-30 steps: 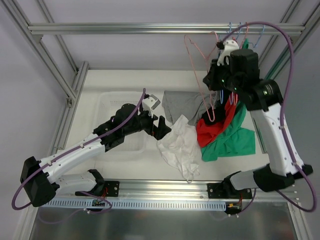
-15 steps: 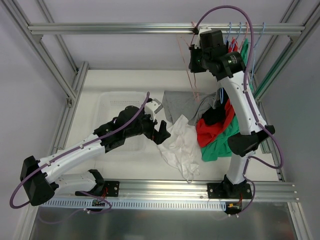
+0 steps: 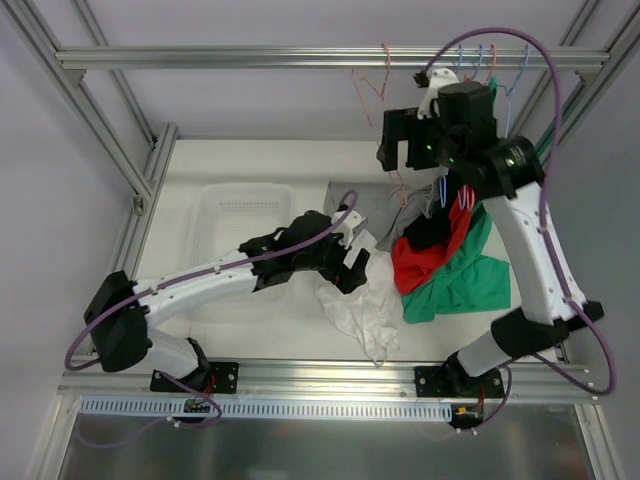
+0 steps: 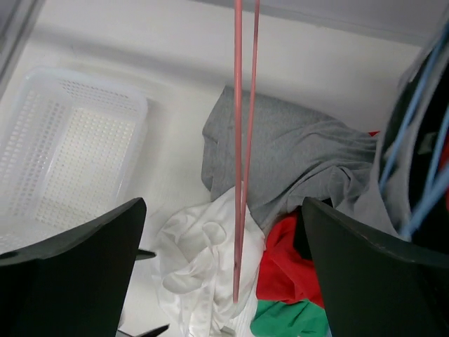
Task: Remove the tank top from the hanger
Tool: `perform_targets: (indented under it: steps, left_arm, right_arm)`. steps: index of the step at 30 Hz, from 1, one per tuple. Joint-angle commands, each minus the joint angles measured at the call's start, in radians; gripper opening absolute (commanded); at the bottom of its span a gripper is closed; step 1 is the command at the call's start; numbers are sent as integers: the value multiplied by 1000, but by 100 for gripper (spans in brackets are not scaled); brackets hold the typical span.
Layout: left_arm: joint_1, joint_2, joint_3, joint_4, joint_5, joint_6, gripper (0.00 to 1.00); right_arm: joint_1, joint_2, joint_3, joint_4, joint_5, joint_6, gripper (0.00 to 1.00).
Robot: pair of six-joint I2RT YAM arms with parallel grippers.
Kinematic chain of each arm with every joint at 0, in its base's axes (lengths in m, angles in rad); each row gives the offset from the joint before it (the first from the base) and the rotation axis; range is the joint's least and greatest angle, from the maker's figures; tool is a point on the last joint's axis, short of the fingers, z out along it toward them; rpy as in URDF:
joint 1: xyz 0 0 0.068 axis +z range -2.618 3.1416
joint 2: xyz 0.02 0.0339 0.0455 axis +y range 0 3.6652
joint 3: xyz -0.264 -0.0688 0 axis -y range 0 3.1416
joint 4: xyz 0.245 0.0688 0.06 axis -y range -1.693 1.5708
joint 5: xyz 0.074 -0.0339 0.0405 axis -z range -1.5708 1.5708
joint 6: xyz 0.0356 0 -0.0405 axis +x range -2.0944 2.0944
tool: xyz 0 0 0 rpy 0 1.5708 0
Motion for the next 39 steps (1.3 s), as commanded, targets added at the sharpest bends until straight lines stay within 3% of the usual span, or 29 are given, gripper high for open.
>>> perform_targets:
  steps: [1,5,12,13,14,15,16,17,19,24,29,39]
  left_arm:
    - [-25,158,71,2,-80,14,99]
    - [-42,393,162,-12,-158,-25,99]
    - [-94,614,238,-64,-234,-82,96]
    - [-105,622,240,-66,-231,-94,88]
    - [-113,622,237,-66,-240,-100,50]
    - [-119,615,234,-69,-259,-108,25]
    - [-123,602,220,-76,-307,-128,8]
    - [-128,561,212,-81,-327,-134,0]
    - [-131,500,196,-127,-371,-157,0]
    - [-133,153,160,-187,-549,-148,0]
    - [-114,-50,249,-302,-778,-112,0]
    - [278,-214,344,-408,-725,-142,0]
  right_arm:
    - [2,-296,-103,6,4,-29,99]
    - [4,-555,-379,42,6,-35,100]
    - [4,-840,-566,49,-144,-46,100]
    - [2,-859,-573,49,-167,-46,99]
    - [4,-874,-579,51,-175,-46,100]
    - [4,-900,-587,51,-183,-46,99]
    - [4,-914,-588,52,-195,-44,100]
    - [4,-925,-591,54,-199,-43,99]
    - [4,-957,-594,56,-204,-29,99]
    - [2,-1021,-610,77,-215,-13,100]
    - [4,-1018,-633,88,-206,-26,99]
    - [4,-955,-634,97,-124,-32,99]
